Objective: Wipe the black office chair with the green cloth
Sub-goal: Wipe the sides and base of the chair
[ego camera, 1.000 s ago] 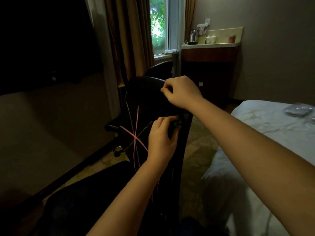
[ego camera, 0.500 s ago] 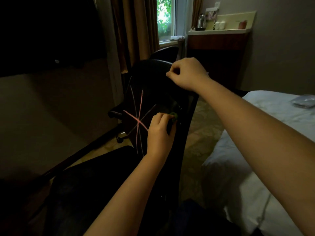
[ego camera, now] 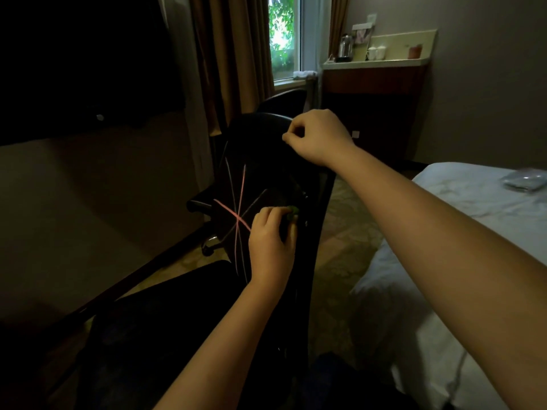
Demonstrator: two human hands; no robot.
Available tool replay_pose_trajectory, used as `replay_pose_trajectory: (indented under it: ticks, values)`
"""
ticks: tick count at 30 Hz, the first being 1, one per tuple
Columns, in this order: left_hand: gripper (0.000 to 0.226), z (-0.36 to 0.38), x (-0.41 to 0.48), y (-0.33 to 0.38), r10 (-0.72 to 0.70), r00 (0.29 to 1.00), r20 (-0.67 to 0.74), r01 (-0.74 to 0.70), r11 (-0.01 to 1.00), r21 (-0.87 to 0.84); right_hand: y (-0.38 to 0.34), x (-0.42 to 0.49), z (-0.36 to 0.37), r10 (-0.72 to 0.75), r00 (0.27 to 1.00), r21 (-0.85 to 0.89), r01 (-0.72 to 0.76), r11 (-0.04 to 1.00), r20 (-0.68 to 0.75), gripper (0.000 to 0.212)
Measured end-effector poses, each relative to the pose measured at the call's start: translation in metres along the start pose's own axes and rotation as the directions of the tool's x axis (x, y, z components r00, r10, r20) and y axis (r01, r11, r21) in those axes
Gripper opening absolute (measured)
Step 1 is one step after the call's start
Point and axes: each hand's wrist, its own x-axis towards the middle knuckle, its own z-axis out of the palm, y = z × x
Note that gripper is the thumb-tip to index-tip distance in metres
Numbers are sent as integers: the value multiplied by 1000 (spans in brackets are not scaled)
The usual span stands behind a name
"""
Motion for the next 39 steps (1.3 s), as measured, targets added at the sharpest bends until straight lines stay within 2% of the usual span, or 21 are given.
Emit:
replay_pose_trajectory:
  ticks: [4,10,15,20,25,39]
  values:
    - [16,2,15,17,56,996,-66,-58,997,-44,0,0,0,1,1000,18,-1,1000,-5,20]
    - [18,1,40,26,190,982,-9,-189,982,27,1,2,1,4,1000,18,-4,1000,-23,18]
    - [19,3,37,19,179,984,-13,-179,984,-4,0,1,3,-3,999,3,3,1000,-34,18]
    - [25,9,29,14,207,978,-9,-207,978,15,1,-7,2,-78,993,-46,74,996,-93,21]
    - [24,6,24,12,181,983,-10,-182,983,-21,-1,-9,3,-149,989,-71,147,987,-16,23]
    - [21,3,-1,-11,140,989,44,-144,986,88,3,-4,3,-100,994,-68,96,993,-52,23]
